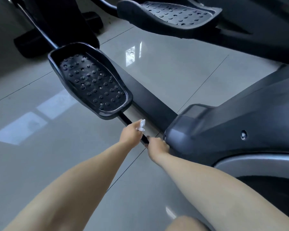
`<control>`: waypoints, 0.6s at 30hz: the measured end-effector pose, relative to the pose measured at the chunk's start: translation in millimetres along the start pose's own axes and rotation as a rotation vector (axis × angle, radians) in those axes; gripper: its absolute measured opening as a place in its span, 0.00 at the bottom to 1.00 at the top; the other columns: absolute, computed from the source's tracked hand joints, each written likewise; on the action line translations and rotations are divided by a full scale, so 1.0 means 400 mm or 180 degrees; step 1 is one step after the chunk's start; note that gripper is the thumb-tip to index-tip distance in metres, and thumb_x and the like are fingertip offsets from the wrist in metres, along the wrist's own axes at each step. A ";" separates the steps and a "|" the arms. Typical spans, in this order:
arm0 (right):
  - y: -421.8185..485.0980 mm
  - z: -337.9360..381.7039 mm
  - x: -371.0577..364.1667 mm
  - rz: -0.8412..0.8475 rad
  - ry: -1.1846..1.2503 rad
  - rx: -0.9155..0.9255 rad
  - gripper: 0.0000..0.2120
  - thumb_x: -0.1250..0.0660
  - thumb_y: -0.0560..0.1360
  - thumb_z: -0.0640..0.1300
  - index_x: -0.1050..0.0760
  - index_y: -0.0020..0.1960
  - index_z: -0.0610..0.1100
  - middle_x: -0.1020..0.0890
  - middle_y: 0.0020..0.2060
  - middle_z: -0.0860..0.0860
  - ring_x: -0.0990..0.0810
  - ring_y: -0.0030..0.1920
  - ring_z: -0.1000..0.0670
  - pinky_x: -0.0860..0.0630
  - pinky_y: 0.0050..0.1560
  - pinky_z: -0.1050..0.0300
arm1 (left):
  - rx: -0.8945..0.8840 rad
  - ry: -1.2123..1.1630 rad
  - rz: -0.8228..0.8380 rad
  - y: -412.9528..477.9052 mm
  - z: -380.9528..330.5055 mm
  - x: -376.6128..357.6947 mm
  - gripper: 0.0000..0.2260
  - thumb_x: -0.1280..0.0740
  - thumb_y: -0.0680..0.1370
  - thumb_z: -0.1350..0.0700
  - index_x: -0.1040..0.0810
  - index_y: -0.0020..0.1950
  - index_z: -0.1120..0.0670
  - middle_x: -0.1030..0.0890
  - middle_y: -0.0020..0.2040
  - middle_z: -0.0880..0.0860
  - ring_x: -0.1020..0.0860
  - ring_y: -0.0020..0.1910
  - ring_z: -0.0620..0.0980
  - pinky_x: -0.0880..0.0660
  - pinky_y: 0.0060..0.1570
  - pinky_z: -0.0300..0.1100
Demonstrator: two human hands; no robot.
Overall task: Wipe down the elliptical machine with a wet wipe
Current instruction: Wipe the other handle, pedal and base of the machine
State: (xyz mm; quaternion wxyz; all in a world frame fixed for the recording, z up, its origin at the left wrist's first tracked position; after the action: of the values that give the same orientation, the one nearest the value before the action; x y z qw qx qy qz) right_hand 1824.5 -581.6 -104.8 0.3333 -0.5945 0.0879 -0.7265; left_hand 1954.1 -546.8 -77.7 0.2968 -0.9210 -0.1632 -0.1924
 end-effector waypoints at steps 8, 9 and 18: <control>-0.063 -0.044 -0.007 0.0202 0.0034 -0.0183 0.17 0.43 0.78 0.34 0.25 0.62 0.45 0.21 0.56 0.43 0.21 0.57 0.38 0.28 0.46 0.52 | -0.0062 0.0297 0.0129 -0.024 0.038 -0.061 0.20 0.38 0.79 0.59 0.20 0.67 0.42 0.22 0.43 0.40 0.24 0.34 0.47 0.27 0.34 0.37; -0.081 -0.060 -0.006 0.0253 0.0028 -0.0159 0.15 0.41 0.77 0.34 0.25 0.60 0.45 0.20 0.55 0.44 0.21 0.55 0.39 0.27 0.45 0.53 | -0.0102 0.0340 0.0152 -0.031 0.029 -0.074 0.18 0.38 0.80 0.58 0.19 0.65 0.42 0.21 0.42 0.43 0.25 0.33 0.48 0.27 0.33 0.38; -0.262 -0.235 0.034 0.0377 0.0374 -0.0400 0.15 0.41 0.80 0.38 0.18 0.60 0.44 0.18 0.57 0.46 0.19 0.57 0.42 0.22 0.52 0.55 | -0.0008 0.0179 0.0458 -0.134 -0.043 -0.265 0.21 0.45 0.84 0.45 0.21 0.41 0.55 0.15 0.47 0.58 0.21 0.45 0.57 0.22 0.48 0.47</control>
State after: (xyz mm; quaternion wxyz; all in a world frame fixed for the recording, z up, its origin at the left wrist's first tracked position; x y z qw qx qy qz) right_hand 1697.0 -534.8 -65.0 0.3320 -0.5643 0.1877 -0.7322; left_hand 1834.8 -535.9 -86.8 0.3131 -0.9249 -0.0879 -0.1967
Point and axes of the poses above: each hand's wrist, its own y-axis towards the middle knuckle, its own x-axis out of the back of the hand, z = x × y, the point moved 10 cm from there along y, towards the middle knuckle
